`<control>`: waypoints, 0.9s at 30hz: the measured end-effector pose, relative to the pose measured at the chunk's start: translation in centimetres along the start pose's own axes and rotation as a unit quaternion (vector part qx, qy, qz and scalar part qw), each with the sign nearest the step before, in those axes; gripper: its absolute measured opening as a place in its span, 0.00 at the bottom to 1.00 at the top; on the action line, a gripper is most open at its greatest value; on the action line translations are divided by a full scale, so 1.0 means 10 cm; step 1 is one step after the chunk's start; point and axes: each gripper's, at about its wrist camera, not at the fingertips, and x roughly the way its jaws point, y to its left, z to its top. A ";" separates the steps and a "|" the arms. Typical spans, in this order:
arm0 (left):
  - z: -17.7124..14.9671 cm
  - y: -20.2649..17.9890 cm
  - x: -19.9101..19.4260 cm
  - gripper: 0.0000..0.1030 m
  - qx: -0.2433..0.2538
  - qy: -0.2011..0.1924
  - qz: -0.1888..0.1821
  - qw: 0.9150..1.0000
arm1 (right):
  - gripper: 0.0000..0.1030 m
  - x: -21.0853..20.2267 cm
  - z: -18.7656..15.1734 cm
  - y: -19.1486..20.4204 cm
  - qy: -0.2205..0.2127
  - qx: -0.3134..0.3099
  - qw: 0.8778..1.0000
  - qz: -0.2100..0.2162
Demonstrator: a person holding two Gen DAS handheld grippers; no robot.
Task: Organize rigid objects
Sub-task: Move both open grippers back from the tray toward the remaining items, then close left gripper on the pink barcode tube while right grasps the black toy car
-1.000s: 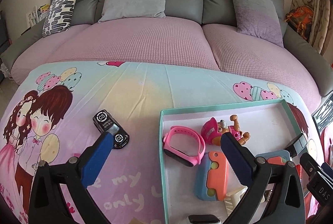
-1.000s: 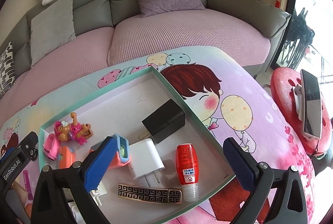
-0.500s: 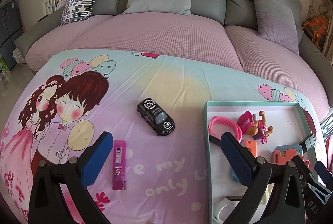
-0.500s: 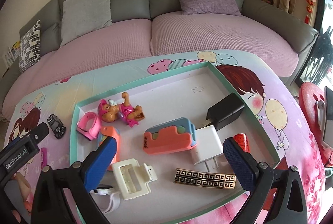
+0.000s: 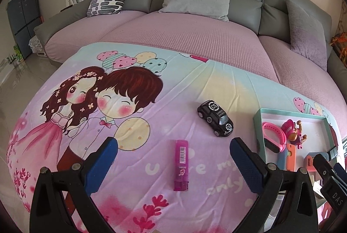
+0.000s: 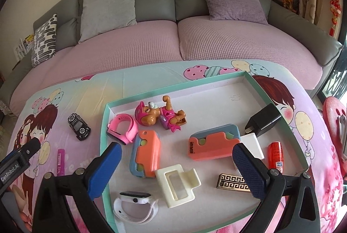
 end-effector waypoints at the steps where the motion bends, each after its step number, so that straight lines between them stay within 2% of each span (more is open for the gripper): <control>1: -0.01 0.04 0.01 1.00 -0.002 0.002 0.002 1.000 | 1.00 0.02 0.00 0.05 0.002 -0.001 1.000 0.007; 8: -0.21 0.20 0.22 1.00 -0.011 0.045 -0.028 0.999 | 1.00 0.07 -0.07 0.43 0.000 -0.034 0.998 0.060; 13: -0.29 0.15 0.43 1.00 -0.002 0.068 -0.038 0.997 | 1.00 0.23 0.01 0.69 -0.004 -0.055 0.991 0.121; 15: -0.32 0.12 0.52 0.99 -0.001 0.074 -0.039 0.996 | 0.94 0.35 0.07 0.84 0.002 -0.088 0.987 0.134; 18: -0.36 0.10 0.65 0.89 -0.002 0.091 -0.045 0.995 | 0.82 0.52 0.14 1.08 0.015 -0.141 0.980 0.142; 19: -0.37 0.10 0.68 0.79 -0.002 0.098 -0.043 0.994 | 0.82 0.55 0.17 1.15 0.015 -0.153 0.977 0.149; 20: -0.37 0.11 0.70 0.74 0.000 0.098 -0.037 0.995 | 0.82 0.57 0.18 1.21 0.015 -0.164 0.974 0.156; 22: -0.37 0.12 0.68 0.70 0.003 0.094 -0.032 0.995 | 0.78 0.60 0.21 1.34 0.014 -0.186 0.969 0.163; 25: -0.36 0.14 0.68 0.57 0.000 0.092 -0.034 0.995 | 0.73 0.68 0.22 1.52 0.021 -0.217 0.961 0.170; 27: -0.36 0.13 0.67 0.51 0.006 0.091 -0.032 0.995 | 0.64 0.76 0.21 1.62 0.032 -0.232 0.957 0.173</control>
